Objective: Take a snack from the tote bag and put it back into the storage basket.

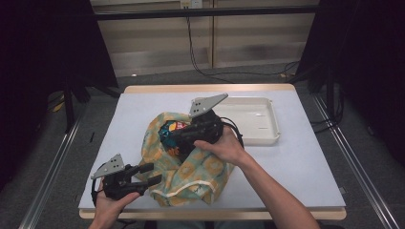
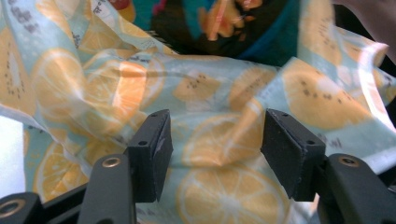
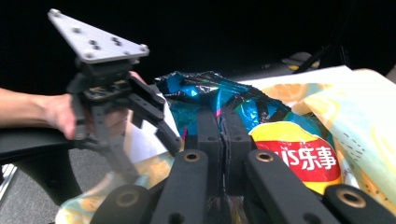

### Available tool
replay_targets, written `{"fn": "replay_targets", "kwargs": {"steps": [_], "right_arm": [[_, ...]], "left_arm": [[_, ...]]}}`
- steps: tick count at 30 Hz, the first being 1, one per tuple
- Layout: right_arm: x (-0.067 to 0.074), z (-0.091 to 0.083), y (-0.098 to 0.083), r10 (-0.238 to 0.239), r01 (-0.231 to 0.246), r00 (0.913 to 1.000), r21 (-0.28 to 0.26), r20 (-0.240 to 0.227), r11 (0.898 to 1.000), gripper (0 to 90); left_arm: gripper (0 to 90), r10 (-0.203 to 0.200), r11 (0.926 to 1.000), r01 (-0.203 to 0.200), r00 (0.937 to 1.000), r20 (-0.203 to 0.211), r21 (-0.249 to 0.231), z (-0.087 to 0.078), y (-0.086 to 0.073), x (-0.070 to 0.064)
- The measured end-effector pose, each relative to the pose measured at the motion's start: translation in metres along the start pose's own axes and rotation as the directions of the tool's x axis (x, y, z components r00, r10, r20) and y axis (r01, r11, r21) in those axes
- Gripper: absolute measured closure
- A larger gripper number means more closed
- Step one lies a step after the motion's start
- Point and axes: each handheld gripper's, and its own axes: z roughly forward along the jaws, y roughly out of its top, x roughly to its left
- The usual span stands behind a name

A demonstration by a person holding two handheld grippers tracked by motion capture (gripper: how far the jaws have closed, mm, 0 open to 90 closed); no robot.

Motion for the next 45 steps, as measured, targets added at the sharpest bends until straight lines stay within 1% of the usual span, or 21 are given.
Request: {"fn": "replay_targets", "kwargs": {"steps": [3,4,8,11,12,15,17,19,20,22,24,25,27,29,31,32,34,36,38,42,45], "right_arm": [[0.009,-0.004,0.002,-0.020,0.019,0.9990,-0.019,-0.041,1.000,89.1],[0.011,-0.005,0.002,-0.027,0.026,0.9985,-0.023,-0.049,0.999,89.2],[0.021,-0.009,0.002,-0.054,0.052,0.9966,-0.026,-0.063,0.998,89.3],[0.022,-0.012,0.003,-0.057,0.055,0.9960,-0.038,-0.068,0.998,89.4],[0.022,-0.012,0.003,-0.060,0.057,0.9959,-0.041,-0.068,0.998,89.4],[0.020,-0.012,0.003,-0.056,0.052,0.9952,-0.046,-0.080,0.998,89.4],[0.020,-0.012,0.002,-0.052,0.048,0.9949,-0.045,-0.087,0.998,89.4],[0.019,-0.013,0.000,-0.055,0.051,0.9941,-0.049,-0.093,0.997,89.4],[0.020,-0.014,0.000,-0.056,0.051,0.9937,-0.051,-0.097,0.997,89.4],[0.021,-0.015,-0.001,-0.059,0.054,0.9938,-0.055,-0.095,0.997,89.4],[0.022,-0.016,-0.002,-0.059,0.054,0.9937,-0.057,-0.095,0.997,89.4],[0.022,-0.018,-0.002,-0.061,0.055,0.9934,-0.059,-0.097,0.997,89.4],[0.023,-0.020,-0.003,-0.065,0.059,0.9930,-0.061,-0.098,0.996,89.5],[0.025,-0.021,-0.003,-0.072,0.066,0.9920,-0.058,-0.104,0.996,89.6],[0.028,-0.023,-0.001,-0.080,0.074,0.9915,-0.060,-0.103,0.995,89.7],[0.028,-0.024,0.000,-0.084,0.078,0.9912,-0.066,-0.102,0.995,89.7],[0.028,-0.028,0.003,-0.082,0.072,0.9908,-0.094,-0.107,0.993,89.9],[0.027,-0.030,0.006,-0.079,0.067,0.9917,-0.121,-0.101,0.990,90.0],[0.025,-0.033,0.010,-0.080,0.068,0.9928,-0.135,-0.089,0.989,90.0],[0.021,-0.036,0.018,-0.069,0.057,0.9953,-0.165,-0.068,0.985,90.0],[0.018,-0.037,0.024,-0.056,0.043,0.9967,-0.195,-0.060,0.980,90.0]], "left_arm": [[41.9,-0.001,0.9997,0.001,1.0000,0.005,-0.024,-0.004,0.004,0.001],[42.2,0.015,0.9986,-0.016,0.9997,-0.019,-0.050,-0.008,0.009,0.001],[52.7,0.018,0.9951,-0.027,0.9958,-0.090,-0.096,-0.018,0.025,0.013],[52.6,0.008,0.9936,-0.020,0.9946,-0.104,-0.112,-0.015,0.034,0.024],[51.2,-0.006,0.9932,-0.004,0.9964,-0.084,-0.117,-0.013,0.038,0.030],[48.0,-0.007,0.9927,-0.009,0.9912,-0.132,-0.120,-0.005,0.054,0.045],[48.1,-0.024,0.9917,0.007,0.9908,-0.133,-0.129,0.000,0.060,0.052],[47.9,-0.008,0.9938,-0.010,0.9875,-0.157,-0.110,0.013,0.064,0.057],[46.9,-0.023,0.9942,0.007,0.9889,-0.147,-0.107,0.019,0.065,0.060],[40.0,-0.033,0.9952,0.017,0.9849,-0.170,-0.097,0.031,0.066,0.060],[47.2,-0.004,0.9968,-0.009,0.9866,-0.163,-0.079,0.037,0.070,0.061],[56.1,-0.014,0.9964,-0.001,0.9852,-0.171,-0.085,0.037,0.071,0.062],[77.1,-0.028,0.9936,0.014,0.9921,-0.122,-0.112,0.038,0.072,0.068],[87.8,-0.043,0.9939,0.029,0.9911,-0.126,-0.106,0.040,0.070,0.072],[89.7,-0.045,0.9948,0.033,0.9907,-0.128,-0.096,0.042,0.068,0.074],[89.8,-0.045,0.9956,0.035,0.9918,-0.119,-0.087,0.042,0.066,0.075],[89.7,-0.059,0.9956,0.046,0.9866,-0.153,-0.082,0.043,0.063,0.076],[86.9,-0.097,0.9921,0.086,0.9870,-0.128,-0.091,0.042,0.060,0.080],[75.8,-0.096,0.9929,0.086,0.9867,-0.131,-0.082,0.041,0.059,0.080],[62.8,-0.096,0.9920,0.083,0.9850,-0.143,-0.096,0.032,0.060,0.076],[51.0,-0.110,0.9909,0.098,0.9855,-0.129,-0.093,0.023,0.058,0.074]]}}
